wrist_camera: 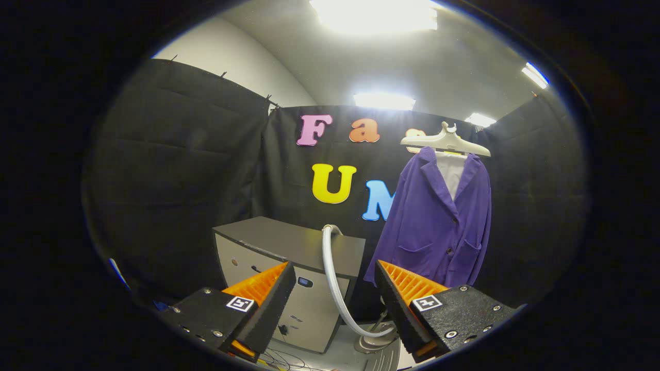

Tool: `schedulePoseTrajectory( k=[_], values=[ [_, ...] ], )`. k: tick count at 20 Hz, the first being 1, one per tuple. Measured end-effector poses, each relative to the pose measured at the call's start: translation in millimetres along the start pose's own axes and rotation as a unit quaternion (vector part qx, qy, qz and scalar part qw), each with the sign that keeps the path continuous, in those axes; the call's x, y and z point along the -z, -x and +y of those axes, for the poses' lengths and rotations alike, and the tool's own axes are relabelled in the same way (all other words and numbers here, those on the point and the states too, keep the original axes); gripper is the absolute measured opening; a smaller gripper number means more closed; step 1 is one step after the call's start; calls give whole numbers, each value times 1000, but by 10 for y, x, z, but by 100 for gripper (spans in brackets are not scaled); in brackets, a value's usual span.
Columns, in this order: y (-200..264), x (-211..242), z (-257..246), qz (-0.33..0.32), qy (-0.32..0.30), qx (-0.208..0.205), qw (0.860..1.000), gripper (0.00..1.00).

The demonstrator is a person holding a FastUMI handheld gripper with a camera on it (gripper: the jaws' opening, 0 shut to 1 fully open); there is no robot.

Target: Iron the clothes twice with a garment steamer, once on the left side and once on the right side.

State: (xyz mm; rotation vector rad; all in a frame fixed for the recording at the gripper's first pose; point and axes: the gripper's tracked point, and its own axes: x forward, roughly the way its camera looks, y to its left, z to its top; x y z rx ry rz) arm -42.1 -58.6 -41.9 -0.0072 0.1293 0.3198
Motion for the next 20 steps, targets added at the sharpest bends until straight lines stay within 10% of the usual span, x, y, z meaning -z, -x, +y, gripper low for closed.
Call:
schedulePoseTrajectory(
  k=[10,20],
  values=[
    [-1777,-489,609,47,-17,-7,999,95],
    [-3799,-222,397,201,-97,73,972,95]
  ],
)
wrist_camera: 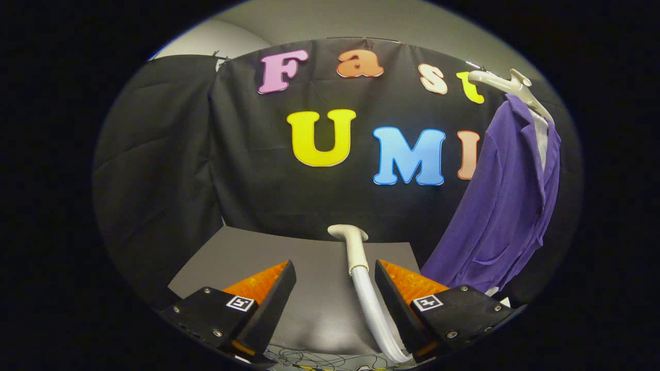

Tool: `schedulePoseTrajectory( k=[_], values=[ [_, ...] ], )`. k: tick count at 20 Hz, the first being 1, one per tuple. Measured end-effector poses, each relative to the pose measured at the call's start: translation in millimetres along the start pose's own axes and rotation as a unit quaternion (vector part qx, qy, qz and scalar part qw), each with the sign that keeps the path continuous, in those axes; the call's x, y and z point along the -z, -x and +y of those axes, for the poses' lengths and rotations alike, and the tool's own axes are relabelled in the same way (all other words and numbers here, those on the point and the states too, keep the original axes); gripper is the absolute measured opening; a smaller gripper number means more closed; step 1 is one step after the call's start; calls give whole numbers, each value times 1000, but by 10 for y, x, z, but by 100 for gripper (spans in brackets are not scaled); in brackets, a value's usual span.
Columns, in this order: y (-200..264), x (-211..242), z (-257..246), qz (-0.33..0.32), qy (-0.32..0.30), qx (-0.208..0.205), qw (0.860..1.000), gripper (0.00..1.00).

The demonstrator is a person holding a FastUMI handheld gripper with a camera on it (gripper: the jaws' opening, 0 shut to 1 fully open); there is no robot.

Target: Iron the clothes twice with a garment steamer, once on the left side and once on the right side.

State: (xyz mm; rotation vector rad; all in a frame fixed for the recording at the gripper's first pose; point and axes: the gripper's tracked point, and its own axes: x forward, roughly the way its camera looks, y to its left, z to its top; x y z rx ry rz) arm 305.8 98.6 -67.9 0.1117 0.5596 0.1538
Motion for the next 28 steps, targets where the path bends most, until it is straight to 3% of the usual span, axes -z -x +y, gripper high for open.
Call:
schedulePoseTrajectory(
  k=[7,15,17,19,22,25,28],
  values=[
    [-1146,99,-172,113,-116,26,987,94],
    [-1756,554,-287,215,-134,45,966,86],
    [-1794,566,-261,214,-110,51,969,82],
    [-1807,597,-282,214,-91,75,970,74],
    [-1797,625,-293,203,-64,87,973,52],
    [-1744,638,-306,192,-65,82,976,49],
    [-1774,610,-303,170,-78,84,979,39]
  ],
)
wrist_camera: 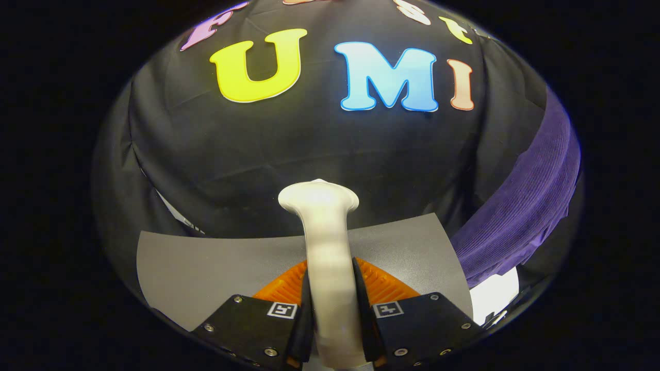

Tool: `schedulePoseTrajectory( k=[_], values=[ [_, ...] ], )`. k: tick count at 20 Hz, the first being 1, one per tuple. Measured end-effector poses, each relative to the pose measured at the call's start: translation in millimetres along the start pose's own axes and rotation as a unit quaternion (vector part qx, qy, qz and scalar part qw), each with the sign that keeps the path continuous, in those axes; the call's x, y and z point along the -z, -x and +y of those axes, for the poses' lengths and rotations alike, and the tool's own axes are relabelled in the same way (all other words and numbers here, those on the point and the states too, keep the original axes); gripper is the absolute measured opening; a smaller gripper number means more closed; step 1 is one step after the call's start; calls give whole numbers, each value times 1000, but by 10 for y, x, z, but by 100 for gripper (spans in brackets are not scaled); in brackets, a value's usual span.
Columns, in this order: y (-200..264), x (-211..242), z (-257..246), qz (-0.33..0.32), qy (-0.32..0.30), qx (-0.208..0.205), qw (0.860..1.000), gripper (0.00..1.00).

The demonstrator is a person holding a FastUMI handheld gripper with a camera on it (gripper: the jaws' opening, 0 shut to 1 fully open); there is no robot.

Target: Iron the clothes twice with a garment steamer, once on the left side and once on the right side.

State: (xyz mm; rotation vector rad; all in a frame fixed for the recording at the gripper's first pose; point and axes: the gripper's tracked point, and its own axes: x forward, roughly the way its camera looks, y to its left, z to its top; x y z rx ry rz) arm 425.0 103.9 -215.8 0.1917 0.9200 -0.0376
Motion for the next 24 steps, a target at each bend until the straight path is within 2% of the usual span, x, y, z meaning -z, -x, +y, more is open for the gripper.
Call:
schedulePoseTrajectory(
  k=[5,9,15,19,24],
  values=[
    [49,23,-13,-23,20,-9,999,36],
    [275,-90,-80,-66,8,-24,998,35],
    [1011,-346,-316,-159,-31,-59,985,35],
    [1569,-251,-604,-200,-4,-67,977,35],
    [2491,-224,-1057,-300,8,-86,950,35]
  ],
)
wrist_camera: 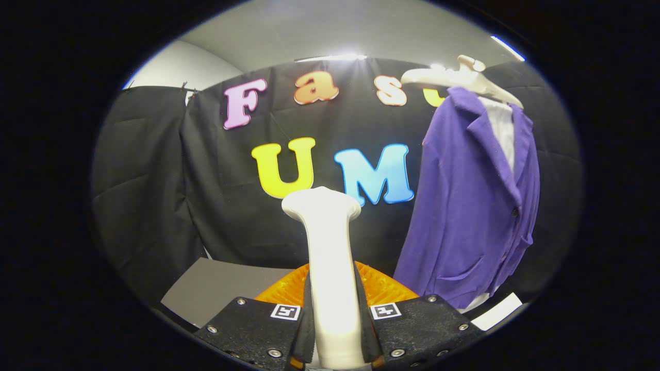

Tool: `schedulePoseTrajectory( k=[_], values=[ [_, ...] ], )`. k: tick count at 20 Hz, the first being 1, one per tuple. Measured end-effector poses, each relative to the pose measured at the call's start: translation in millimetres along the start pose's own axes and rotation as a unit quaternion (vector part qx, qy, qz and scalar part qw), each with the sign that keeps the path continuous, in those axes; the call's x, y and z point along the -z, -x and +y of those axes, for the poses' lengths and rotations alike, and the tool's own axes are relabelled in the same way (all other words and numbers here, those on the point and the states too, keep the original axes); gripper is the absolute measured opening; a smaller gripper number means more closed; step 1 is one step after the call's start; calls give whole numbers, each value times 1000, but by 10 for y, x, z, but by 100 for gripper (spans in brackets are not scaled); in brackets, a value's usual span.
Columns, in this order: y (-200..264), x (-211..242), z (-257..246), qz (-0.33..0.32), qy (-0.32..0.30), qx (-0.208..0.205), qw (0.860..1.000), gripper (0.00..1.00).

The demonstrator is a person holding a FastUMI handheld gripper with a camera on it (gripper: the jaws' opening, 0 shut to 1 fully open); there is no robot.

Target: Iron the clothes twice with a garment steamer, once on the left side and once on the right side.

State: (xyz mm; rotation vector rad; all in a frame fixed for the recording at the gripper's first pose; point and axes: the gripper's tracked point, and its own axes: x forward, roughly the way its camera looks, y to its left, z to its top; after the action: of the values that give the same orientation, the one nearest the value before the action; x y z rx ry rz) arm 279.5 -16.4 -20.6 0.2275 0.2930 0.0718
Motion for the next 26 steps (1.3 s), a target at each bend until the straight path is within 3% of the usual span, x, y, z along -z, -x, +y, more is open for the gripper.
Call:
schedulePoseTrajectory(
  k=[5,11,20,26],
  values=[
    [724,-319,-462,-72,-11,-4,997,35],
    [1087,-451,-1066,-97,11,26,995,35],
    [1086,-468,-1952,-98,50,52,993,35],
    [861,-596,-2140,-92,57,76,991,35]
  ],
)
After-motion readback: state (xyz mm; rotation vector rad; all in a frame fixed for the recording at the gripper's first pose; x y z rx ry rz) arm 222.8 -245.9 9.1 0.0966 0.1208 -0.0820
